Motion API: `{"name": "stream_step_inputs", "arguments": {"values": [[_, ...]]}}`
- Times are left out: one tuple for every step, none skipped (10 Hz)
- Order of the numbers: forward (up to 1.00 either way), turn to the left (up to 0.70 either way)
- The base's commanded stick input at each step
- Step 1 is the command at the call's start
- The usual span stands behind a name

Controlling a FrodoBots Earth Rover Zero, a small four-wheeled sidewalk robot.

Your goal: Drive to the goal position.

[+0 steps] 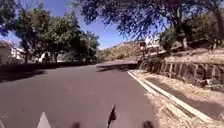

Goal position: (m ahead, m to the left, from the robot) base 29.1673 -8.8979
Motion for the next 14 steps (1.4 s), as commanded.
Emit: {"name": "stream_step_inputs", "arguments": {"values": [[0.70, 0.00], [0.70, 0.00], [0.70, 0.00], [0.70, 0.00], [0.70, 0.00], [0.70, 0.00], [0.70, 0.00], [0.70, 0.00], [0.70, 0.00], [0.70, 0.00], [0.70, 0.00], [0.70, 0.00], [0.70, 0.00], [0.70, 0.00]]}}
